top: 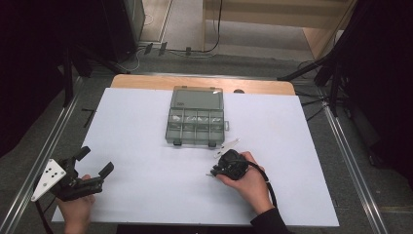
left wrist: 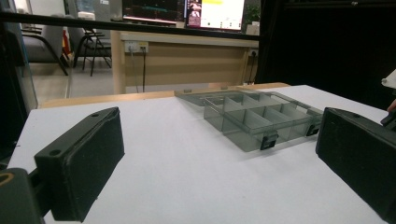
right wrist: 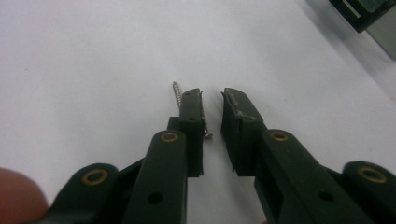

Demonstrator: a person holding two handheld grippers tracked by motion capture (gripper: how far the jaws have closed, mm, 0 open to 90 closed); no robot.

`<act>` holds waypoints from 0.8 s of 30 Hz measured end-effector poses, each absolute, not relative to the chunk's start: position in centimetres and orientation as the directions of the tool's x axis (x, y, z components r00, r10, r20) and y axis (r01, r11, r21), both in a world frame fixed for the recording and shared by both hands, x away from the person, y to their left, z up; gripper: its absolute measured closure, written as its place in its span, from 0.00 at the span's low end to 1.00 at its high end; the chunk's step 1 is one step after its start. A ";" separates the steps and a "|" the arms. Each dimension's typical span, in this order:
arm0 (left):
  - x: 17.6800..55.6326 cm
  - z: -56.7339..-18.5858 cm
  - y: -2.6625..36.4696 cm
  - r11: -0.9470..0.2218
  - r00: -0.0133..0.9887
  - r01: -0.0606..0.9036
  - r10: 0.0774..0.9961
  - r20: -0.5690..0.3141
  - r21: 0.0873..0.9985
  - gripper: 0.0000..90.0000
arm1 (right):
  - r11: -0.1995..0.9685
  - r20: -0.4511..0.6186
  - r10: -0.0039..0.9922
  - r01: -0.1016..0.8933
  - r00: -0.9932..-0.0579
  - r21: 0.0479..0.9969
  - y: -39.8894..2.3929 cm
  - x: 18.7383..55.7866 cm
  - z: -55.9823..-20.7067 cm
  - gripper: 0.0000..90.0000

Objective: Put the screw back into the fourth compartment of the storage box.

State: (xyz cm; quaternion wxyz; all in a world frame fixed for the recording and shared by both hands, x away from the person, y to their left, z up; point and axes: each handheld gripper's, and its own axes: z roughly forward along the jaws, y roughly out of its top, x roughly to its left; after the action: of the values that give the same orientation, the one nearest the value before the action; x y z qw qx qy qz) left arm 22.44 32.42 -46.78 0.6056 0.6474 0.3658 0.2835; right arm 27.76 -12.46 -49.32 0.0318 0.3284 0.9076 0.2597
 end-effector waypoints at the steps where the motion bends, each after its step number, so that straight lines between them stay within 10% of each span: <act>1: 22.4 -46.8 32.4 0.001 0.572 0.130 0.817 -0.076 0.991 0.01 | 0.656 0.095 0.611 0.571 -0.786 0.494 -12.4 27.7 -49.3 0.90; 24: 22.5 -46.8 32.2 -0.008 0.575 0.134 0.815 -0.072 0.991 0.01 | 0.633 0.105 0.608 0.560 -0.787 0.535 -12.8 27.9 -47.9 0.99</act>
State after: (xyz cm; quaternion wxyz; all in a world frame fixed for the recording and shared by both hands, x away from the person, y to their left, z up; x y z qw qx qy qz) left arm 22.46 32.23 -46.83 0.6028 0.6512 0.3645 0.2824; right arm 27.86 -12.83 -47.91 0.0426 0.3233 0.9026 0.2810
